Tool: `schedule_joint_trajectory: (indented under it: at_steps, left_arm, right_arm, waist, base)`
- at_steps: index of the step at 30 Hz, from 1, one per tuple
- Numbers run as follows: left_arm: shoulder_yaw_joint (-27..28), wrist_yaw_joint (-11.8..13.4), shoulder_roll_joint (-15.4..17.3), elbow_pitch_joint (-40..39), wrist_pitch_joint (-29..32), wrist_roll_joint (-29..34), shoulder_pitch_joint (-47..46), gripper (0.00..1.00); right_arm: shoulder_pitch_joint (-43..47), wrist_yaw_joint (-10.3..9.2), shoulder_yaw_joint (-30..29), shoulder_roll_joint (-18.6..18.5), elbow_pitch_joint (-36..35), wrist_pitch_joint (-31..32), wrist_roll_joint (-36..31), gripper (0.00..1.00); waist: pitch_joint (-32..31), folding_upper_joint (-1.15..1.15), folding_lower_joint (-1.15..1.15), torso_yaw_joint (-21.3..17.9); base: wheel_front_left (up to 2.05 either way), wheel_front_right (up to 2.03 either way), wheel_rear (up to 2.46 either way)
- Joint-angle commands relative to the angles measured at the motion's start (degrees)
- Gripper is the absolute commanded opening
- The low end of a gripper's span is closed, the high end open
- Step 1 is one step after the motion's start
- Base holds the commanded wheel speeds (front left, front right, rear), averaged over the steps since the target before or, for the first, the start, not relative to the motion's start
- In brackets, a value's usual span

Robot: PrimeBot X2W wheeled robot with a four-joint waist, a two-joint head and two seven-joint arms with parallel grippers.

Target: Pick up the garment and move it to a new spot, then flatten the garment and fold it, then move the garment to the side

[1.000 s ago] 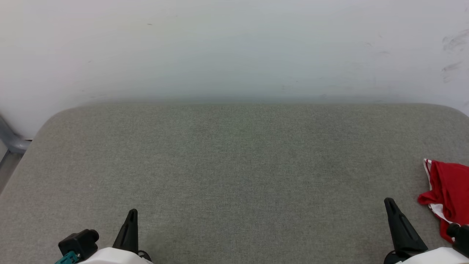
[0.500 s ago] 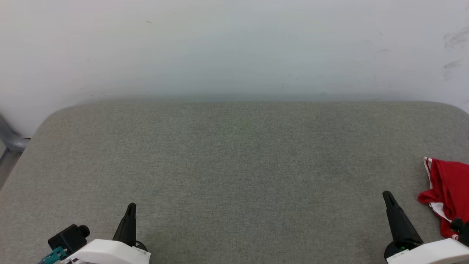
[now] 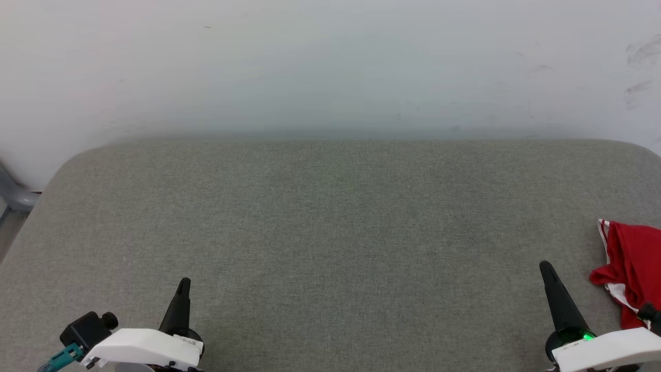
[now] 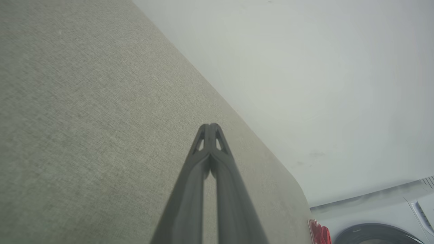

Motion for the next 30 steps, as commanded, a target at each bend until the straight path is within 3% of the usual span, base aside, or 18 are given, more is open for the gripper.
schedule_joint_trajectory:
  at_steps: [1,30]
  left_arm:
    - [0.51,-0.37,-0.18,-0.41,0.37,-1.29,-1.68,0.00]
    - [4.17,-2.83,-2.43,1.07,4.89,-16.62,-4.15,0.00]
  right_arm:
    - [-1.63,-0.01,-0.06,-0.48,0.08,0.09,1.62,0.00]
    - [-6.07,-0.01,-0.43,-0.46,6.07,0.89,19.29,0.00]
  waist:
    - [0.04,0.00,-0.01,-0.01]
    - [1.07,0.00,-0.01,-0.23]
  base:
    - [0.00,0.00,0.00]
    - [0.00,0.00,0.00]
